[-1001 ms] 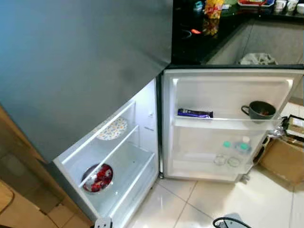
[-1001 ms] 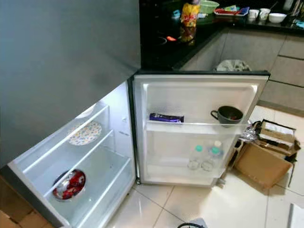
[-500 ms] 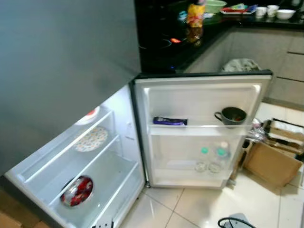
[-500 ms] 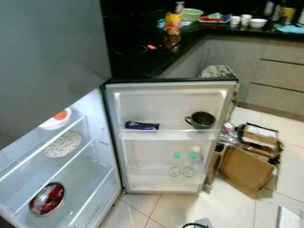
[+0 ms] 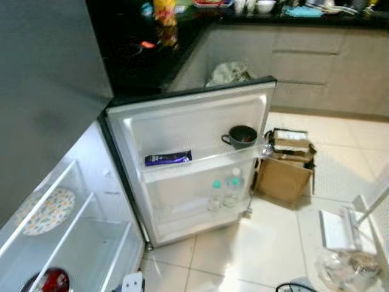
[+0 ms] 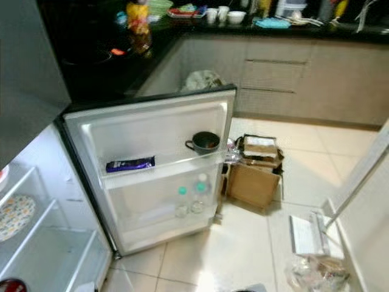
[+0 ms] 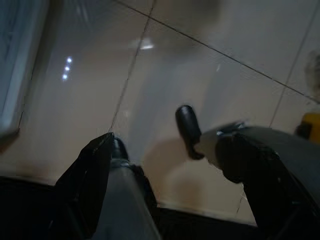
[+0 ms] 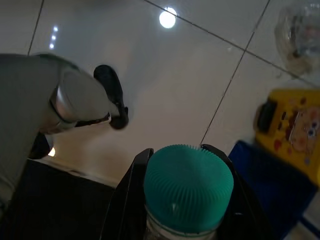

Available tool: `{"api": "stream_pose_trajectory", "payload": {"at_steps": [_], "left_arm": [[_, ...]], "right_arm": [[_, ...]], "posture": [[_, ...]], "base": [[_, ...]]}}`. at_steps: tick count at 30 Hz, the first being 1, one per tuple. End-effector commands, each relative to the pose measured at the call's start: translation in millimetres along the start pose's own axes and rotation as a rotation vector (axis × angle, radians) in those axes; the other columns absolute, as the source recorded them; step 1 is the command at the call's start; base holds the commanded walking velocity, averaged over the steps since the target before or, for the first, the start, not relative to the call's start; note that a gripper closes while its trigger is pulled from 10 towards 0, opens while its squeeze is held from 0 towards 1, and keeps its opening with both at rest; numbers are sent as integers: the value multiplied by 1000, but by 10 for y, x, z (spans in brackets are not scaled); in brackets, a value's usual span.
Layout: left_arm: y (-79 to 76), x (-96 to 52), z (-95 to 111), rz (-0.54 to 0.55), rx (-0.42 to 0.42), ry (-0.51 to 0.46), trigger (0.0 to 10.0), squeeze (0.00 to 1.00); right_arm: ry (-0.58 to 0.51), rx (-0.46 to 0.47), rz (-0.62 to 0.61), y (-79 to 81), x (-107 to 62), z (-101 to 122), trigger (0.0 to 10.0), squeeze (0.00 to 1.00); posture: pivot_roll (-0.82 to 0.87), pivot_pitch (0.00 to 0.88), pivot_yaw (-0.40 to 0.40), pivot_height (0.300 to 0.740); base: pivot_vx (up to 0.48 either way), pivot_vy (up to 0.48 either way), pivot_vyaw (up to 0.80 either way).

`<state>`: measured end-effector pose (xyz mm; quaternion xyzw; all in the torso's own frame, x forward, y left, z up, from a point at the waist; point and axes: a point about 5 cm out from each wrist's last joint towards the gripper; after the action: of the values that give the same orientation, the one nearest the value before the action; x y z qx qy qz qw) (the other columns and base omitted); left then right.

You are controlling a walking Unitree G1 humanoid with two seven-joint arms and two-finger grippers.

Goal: Restocking fridge

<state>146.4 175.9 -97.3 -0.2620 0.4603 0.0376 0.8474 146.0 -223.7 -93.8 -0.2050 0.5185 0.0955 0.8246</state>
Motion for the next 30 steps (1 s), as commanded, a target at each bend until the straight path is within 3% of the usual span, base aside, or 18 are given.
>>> {"api": "stream_pose_trajectory", "payload": {"at_steps": [1, 7, 19, 30], "left_arm": [[53, -30, -88, 19, -11, 22, 10000, 0], [47, -29, -89, 11, 0, 22, 10000, 0], [48, -33, -106, 10, 9, 26, 10000, 0], [39, -28, -95, 5, 13, 25, 10000, 0]], "right_arm": [[-17, -4, -8, -16, 6, 55, 10000, 0], [-21, -7, -8, -15, 7, 64, 10000, 0], [-17, -20, -7, -13, 9, 68, 10000, 0], [-13, -10, -1, -3, 8, 56, 10000, 0]], "posture": [[-125, 0, 31, 740], [-125, 0, 31, 740], [-124, 0, 28, 740], [-124, 0, 28, 740]], "base": [[0, 0, 0], [0, 0, 0], [258, 0, 0], [270, 0, -755]]}}
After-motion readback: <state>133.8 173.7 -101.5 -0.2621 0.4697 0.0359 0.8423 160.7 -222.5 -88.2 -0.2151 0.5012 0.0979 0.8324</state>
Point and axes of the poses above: a point about 5 cm out from each wrist's last joint towards the gripper, its own x axis pointing out of the wrist towards the gripper, its own z axis along the axis of the wrist's last joint, y = z × x, and after that the axes turned 12 degrees about -x, right-handed
